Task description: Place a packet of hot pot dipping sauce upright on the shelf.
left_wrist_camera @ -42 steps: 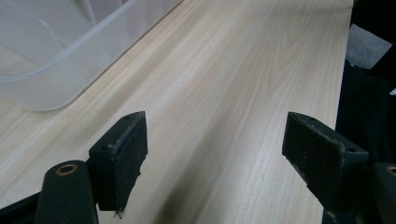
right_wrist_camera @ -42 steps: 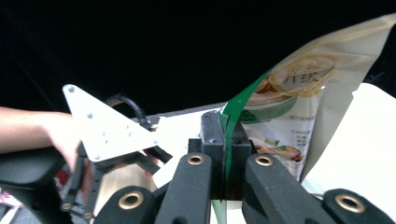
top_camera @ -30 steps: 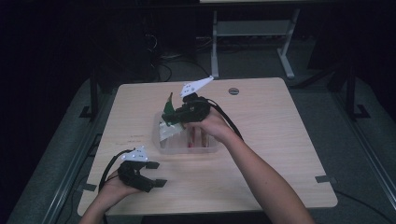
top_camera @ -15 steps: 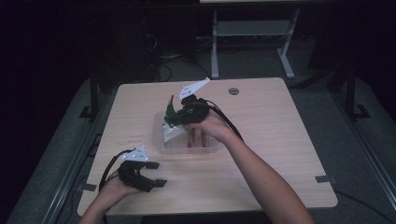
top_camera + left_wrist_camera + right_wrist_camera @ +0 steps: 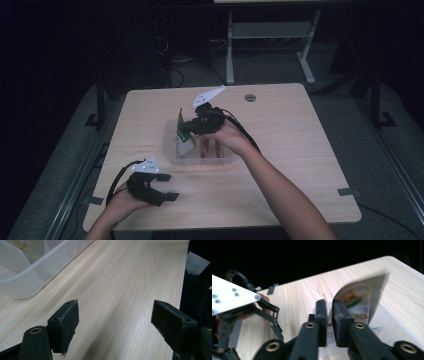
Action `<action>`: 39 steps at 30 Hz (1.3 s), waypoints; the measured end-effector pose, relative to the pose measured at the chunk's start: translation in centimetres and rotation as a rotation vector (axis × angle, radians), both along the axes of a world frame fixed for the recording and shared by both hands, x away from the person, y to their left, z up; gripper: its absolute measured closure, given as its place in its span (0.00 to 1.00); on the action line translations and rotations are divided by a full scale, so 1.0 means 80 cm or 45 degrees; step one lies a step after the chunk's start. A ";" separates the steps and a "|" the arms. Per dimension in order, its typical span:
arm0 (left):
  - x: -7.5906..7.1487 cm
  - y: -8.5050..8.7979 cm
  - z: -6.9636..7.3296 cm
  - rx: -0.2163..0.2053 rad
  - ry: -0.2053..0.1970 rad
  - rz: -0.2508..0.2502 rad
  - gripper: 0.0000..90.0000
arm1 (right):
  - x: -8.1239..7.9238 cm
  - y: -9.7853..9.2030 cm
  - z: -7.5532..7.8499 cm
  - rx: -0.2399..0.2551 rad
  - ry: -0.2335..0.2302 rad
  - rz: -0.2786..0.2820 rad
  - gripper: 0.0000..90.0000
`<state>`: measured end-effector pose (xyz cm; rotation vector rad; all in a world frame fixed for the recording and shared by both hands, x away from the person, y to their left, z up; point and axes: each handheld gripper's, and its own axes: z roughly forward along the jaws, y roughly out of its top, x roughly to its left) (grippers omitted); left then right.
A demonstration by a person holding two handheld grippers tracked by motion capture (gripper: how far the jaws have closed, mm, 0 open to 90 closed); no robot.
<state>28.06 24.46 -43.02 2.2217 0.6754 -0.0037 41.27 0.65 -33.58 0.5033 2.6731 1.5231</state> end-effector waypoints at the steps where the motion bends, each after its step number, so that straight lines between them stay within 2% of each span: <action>1: 0.000 0.000 0.000 0.000 0.000 0.000 0.24 | 0.000 0.000 0.000 0.000 0.000 0.000 0.90; 4: 0.000 0.000 0.000 0.002 -0.003 -0.006 0.24 | 0.000 -0.001 -0.002 -0.011 -0.010 0.004 0.84; 5: 0.000 0.000 0.000 0.002 -0.003 -0.005 0.24 | -0.001 0.000 -0.002 -0.005 0.001 -0.005 0.76; 7: 0.000 0.000 0.000 0.002 0.001 -0.003 0.24 | -0.002 0.000 -0.002 -0.014 0.000 -0.018 0.69; 8: 0.000 -0.001 0.000 0.001 0.000 -0.002 0.24 | -0.002 0.000 -0.002 -0.014 0.000 -0.018 0.69; 11: 0.000 -0.001 0.000 0.001 -0.003 -0.003 0.24 | -0.004 0.001 -0.002 -0.049 -0.023 -0.029 0.59; 12: 0.001 -0.001 0.000 0.002 -0.003 -0.002 0.24 | -0.006 0.001 -0.001 -0.046 -0.013 -0.035 0.55; 17: 0.001 -0.001 0.000 0.003 -0.012 -0.007 0.24 | -0.007 -0.004 0.004 -0.036 -0.010 -0.052 0.52; 20: 0.001 -0.002 0.000 -0.001 0.000 0.000 0.24 | -0.008 -0.007 0.006 -0.027 -0.007 -0.060 0.51; 26: 0.004 -0.003 0.000 0.005 -0.003 -0.003 0.24 | -0.015 -0.018 0.011 -0.018 -0.016 -0.048 0.48; 39: -0.001 -0.002 0.002 0.007 -0.013 0.002 0.24 | -0.056 -0.064 0.022 0.009 -0.033 -0.022 0.41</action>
